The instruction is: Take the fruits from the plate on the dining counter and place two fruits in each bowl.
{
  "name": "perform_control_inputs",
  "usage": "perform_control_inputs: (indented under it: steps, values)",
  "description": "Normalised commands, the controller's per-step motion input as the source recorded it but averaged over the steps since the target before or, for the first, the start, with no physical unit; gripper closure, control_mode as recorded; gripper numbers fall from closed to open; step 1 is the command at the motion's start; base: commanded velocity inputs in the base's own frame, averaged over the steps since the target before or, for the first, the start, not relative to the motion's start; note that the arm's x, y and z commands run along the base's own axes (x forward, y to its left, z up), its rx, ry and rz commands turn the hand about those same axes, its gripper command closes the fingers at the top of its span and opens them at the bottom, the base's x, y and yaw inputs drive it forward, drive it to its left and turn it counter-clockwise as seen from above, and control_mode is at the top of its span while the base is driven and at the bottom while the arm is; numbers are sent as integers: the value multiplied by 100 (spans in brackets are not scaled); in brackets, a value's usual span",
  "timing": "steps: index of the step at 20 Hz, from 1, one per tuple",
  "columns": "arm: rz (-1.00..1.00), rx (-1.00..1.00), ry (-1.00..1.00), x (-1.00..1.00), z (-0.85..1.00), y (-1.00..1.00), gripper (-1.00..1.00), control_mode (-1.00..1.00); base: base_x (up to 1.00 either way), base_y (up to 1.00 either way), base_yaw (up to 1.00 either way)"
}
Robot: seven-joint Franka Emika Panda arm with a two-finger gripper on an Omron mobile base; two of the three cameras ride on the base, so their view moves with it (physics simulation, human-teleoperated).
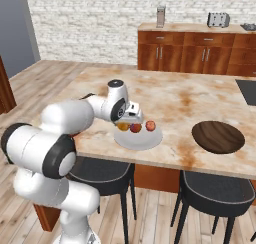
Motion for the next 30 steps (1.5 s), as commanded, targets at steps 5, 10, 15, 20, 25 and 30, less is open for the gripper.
perform_control_inputs:
  steps: [5, 10, 15, 20, 25, 30]
  values:
    - [-2, 0, 0, -28, 72, 100, 100, -100, 0, 0, 0]
    - [0, 1, 0, -10, 46, 100, 100, -100, 0, 0, 0]
    - [0, 9, -1, 0, 26, 94, 100, -100, 0, 0, 0]
    - [0, 19, 0, 0, 1, 69, 100, -100, 0, 0, 0]
    - [1, 0, 2, 12, -13, 75, 100, -100, 0, 0, 0]
    - [0, -1, 1, 33, -26, 50, 100, -100, 0, 0, 0]
